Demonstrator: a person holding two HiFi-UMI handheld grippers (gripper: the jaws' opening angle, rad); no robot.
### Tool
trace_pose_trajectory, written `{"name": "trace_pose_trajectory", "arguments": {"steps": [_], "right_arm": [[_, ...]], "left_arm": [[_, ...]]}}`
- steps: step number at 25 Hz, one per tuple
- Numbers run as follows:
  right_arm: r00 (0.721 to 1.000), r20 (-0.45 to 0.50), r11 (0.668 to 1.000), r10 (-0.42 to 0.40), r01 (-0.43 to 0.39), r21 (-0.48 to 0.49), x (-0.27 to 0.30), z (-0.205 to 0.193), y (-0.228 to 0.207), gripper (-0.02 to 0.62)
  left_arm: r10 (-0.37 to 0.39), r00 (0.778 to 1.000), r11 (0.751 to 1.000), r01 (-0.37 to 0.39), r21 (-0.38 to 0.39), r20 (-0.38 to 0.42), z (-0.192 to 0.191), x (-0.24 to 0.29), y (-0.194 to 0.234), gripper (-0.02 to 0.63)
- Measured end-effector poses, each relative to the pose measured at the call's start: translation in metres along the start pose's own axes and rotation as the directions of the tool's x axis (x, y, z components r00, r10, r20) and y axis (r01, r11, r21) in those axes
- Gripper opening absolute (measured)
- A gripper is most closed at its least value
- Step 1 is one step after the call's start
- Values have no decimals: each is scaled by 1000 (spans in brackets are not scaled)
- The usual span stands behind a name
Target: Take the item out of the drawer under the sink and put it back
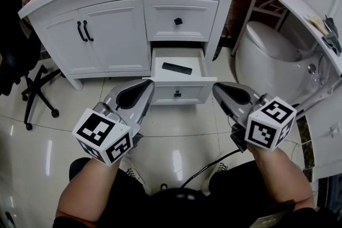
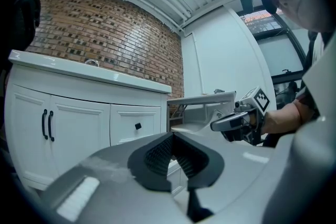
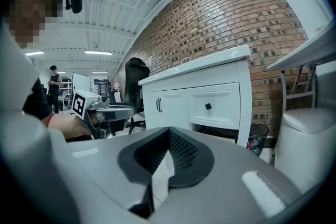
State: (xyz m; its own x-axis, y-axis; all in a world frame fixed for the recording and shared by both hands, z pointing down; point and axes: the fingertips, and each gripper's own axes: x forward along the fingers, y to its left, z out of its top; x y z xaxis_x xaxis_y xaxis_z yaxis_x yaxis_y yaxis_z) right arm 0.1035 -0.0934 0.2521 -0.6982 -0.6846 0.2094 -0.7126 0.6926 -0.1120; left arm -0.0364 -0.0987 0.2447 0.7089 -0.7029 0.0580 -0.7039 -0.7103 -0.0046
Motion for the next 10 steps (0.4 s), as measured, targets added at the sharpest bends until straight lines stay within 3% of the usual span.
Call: {"name": "trace_pose_trajectory", "arguments": {"steps": [10], "right_arm": [[1000, -4, 1000, 18, -18, 0, 3, -1, 4, 6]], "left_arm": [[-8, 1000, 1000, 8, -3, -3, -1, 2, -3, 6]]}}
